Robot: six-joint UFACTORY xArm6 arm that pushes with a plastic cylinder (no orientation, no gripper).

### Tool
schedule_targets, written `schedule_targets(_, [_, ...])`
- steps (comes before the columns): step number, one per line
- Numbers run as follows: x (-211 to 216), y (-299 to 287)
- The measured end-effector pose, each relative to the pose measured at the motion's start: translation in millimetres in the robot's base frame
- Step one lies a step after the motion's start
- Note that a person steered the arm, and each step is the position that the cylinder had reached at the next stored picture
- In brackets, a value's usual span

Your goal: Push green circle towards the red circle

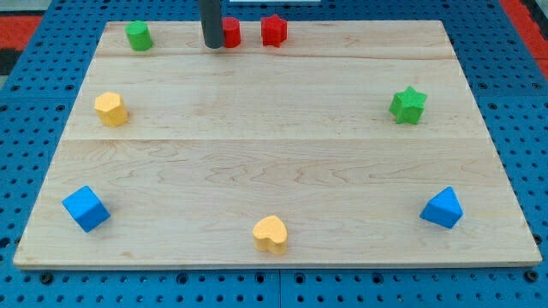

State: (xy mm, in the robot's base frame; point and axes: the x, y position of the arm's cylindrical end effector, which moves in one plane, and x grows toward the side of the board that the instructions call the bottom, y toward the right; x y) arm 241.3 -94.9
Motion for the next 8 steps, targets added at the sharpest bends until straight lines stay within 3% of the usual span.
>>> schedule_targets(2, [-6.3, 1.8])
schedule_targets(5, [53.2, -33.5])
schedule_targets(6, [55.9, -35.0])
schedule_targets(8, [62.0, -105.8])
